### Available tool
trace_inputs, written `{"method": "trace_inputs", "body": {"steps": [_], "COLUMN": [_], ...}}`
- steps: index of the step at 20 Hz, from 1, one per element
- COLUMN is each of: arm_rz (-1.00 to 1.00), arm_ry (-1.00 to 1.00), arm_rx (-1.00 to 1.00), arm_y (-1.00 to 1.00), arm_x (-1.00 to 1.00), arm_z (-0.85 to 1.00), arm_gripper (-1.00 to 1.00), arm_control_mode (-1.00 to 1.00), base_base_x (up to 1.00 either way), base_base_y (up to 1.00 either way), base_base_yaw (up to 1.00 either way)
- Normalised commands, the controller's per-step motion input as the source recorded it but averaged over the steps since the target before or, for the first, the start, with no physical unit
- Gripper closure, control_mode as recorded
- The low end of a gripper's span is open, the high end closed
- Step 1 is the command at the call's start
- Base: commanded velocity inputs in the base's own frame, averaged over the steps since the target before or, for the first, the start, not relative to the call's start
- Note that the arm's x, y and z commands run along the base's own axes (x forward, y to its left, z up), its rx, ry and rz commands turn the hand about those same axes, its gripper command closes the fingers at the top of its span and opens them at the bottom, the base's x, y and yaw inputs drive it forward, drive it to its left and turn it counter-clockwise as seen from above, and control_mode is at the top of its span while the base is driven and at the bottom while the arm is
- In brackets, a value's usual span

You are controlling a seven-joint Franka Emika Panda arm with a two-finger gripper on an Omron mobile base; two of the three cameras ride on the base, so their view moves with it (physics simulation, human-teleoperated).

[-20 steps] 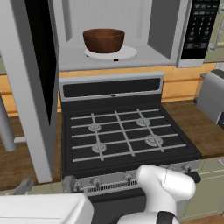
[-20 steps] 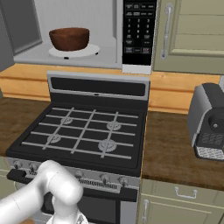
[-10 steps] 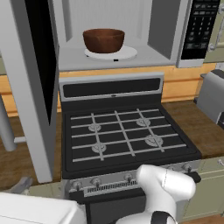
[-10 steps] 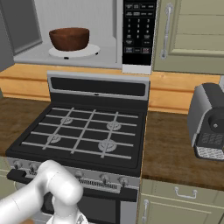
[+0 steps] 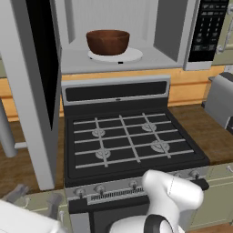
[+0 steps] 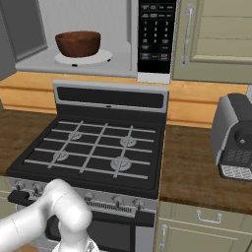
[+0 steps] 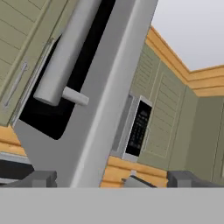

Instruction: Open the microwave, place the bowl with waffle inside the microwave, then close the microwave door and turn it on.

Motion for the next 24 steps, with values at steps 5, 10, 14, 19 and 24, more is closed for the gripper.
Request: {"method": "trace_inputs", "body": {"steps": [5, 10, 14, 19, 24], "arm_rz": [-0.16, -0.18, -0.09, 0.00, 0.00], "arm_ry": [0.06, 0.09, 0.12, 0.08, 0.06], "arm_rx": [-0.01, 0.00, 0.00, 0.04, 0.16], "arm_y": [0.12, -0.08, -0.25, -0.43, -0.76], "arm_x": [0.01, 0.22, 0.49, 0.58, 0.72], "arm_z": [0.00, -0.04, -0.02, 0.00, -0.03], "arm_gripper": [-1.00, -1.00, -1.00, -1.00, -1.00], "arm_control_mode": [-1.00, -1.00, -1.00, -1.00, -1.00], "base_base_x": [0.00, 0.00, 0.00, 0.00, 0.00], "base_base_y": [0.00, 0.00, 0.00, 0.00, 0.00], "base_base_yaw": [0.00, 0.00, 0.00, 0.00, 0.00]}}
